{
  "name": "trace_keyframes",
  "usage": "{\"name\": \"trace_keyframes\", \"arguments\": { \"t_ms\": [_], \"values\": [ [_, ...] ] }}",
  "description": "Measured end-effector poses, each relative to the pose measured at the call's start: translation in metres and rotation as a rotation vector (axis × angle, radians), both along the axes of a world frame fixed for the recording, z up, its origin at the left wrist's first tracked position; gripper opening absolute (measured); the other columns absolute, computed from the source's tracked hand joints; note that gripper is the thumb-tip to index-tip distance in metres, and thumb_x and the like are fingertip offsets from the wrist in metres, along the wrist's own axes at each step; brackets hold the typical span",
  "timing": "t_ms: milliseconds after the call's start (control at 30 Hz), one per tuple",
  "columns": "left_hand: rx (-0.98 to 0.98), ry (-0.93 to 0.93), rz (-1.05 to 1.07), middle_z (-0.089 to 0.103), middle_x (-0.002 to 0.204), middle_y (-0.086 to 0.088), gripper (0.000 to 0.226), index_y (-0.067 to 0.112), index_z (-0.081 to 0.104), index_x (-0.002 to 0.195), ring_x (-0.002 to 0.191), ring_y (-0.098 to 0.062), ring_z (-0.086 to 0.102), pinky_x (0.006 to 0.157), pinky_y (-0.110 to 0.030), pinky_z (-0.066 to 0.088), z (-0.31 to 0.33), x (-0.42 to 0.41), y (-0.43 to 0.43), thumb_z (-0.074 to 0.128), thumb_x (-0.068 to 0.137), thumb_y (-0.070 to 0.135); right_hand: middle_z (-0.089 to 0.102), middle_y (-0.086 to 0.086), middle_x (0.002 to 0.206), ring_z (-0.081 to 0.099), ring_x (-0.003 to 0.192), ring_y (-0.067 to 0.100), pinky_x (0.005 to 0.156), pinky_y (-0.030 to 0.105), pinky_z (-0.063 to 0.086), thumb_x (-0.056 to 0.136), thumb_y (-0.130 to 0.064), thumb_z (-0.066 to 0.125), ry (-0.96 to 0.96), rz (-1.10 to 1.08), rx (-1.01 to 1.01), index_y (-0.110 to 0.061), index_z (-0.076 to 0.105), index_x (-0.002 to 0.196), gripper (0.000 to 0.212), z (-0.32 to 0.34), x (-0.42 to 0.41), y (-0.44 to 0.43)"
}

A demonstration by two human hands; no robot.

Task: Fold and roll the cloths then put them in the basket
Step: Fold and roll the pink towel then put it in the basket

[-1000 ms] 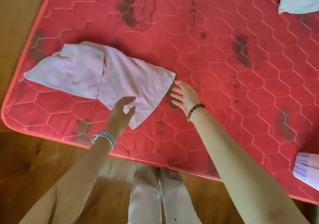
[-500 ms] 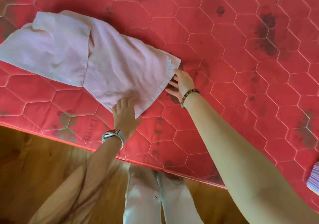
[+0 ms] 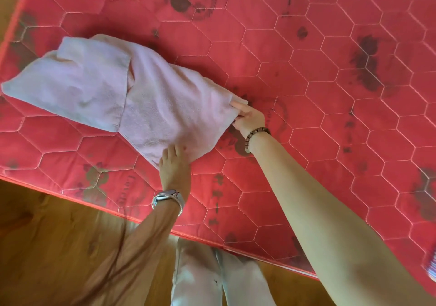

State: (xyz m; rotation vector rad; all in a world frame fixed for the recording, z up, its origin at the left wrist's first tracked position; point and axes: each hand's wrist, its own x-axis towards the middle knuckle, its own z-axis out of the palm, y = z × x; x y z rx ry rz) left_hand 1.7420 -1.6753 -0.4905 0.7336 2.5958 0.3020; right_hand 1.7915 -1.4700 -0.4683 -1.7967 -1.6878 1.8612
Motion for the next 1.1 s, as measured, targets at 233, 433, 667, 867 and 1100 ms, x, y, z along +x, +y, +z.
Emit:
{"name": "trace_keyframes", "arguments": {
  "t_ms": [233, 433, 667, 867, 1100],
  "values": [
    [0.233, -0.023, 0.230, 0.065, 0.101, -0.011, 0.016, 0.006, 0.060, 0.106, 0.087, -0.035, 0.060, 0.063, -0.035, 0.032, 0.053, -0.021, 0.010, 0.051, 0.100, 0.018, 0.070, -0.002, 0.091, 0.062, 0.079, 0.005, 0.075, 0.014, 0.052, 0.082, -0.002, 0.070, 0.057, -0.233, 0.124, -0.009, 0.075, 0.107, 0.026, 0.049, 0.001, 0.001],
    [0.412, -0.064, 0.307, 0.066, 0.105, -0.016, 0.019, 0.003, 0.068, 0.106, 0.096, -0.034, 0.061, 0.068, -0.022, 0.029, 0.104, -0.055, 0.023, 0.056, 0.093, 0.006, 0.066, 0.010, 0.109, 0.061, 0.091, 0.021, 0.065, 0.018, 0.046, 0.084, -0.006, 0.056, -0.036, -0.208, 0.299, -0.011, 0.075, 0.103, 0.027, 0.110, -0.005, 0.005],
    [0.648, -0.200, 0.519, 0.063, 0.080, -0.004, 0.013, 0.005, 0.066, 0.097, 0.081, -0.020, 0.052, 0.066, -0.023, 0.033, 0.196, -0.092, 0.057, 0.054, 0.096, 0.009, 0.058, -0.009, 0.083, 0.053, 0.077, 0.010, 0.057, 0.009, 0.037, 0.088, -0.011, 0.057, 0.113, -0.308, 0.365, -0.013, 0.067, 0.097, 0.013, 0.207, 0.000, 0.024],
    [0.938, -0.184, 0.500, 0.062, 0.082, -0.002, 0.018, 0.005, 0.070, 0.103, 0.076, -0.015, 0.052, 0.066, -0.019, 0.039, 0.304, -0.114, 0.118, 0.057, 0.097, 0.017, 0.060, -0.002, 0.087, 0.051, 0.073, 0.008, 0.052, -0.001, 0.037, 0.089, -0.004, 0.057, 0.260, -0.520, 0.431, -0.005, 0.070, 0.103, 0.019, 0.300, -0.002, 0.058],
    [1.119, -0.166, 0.363, 0.062, 0.089, -0.005, 0.020, 0.005, 0.067, 0.103, 0.085, -0.017, 0.054, 0.074, -0.025, 0.043, 0.410, -0.139, 0.190, 0.050, 0.101, 0.015, 0.065, 0.007, 0.097, 0.057, 0.088, 0.016, 0.055, 0.014, 0.043, 0.094, -0.013, 0.061, 0.393, -0.621, 0.551, -0.001, 0.069, 0.111, 0.022, 0.403, -0.008, 0.116]
  ]
}}
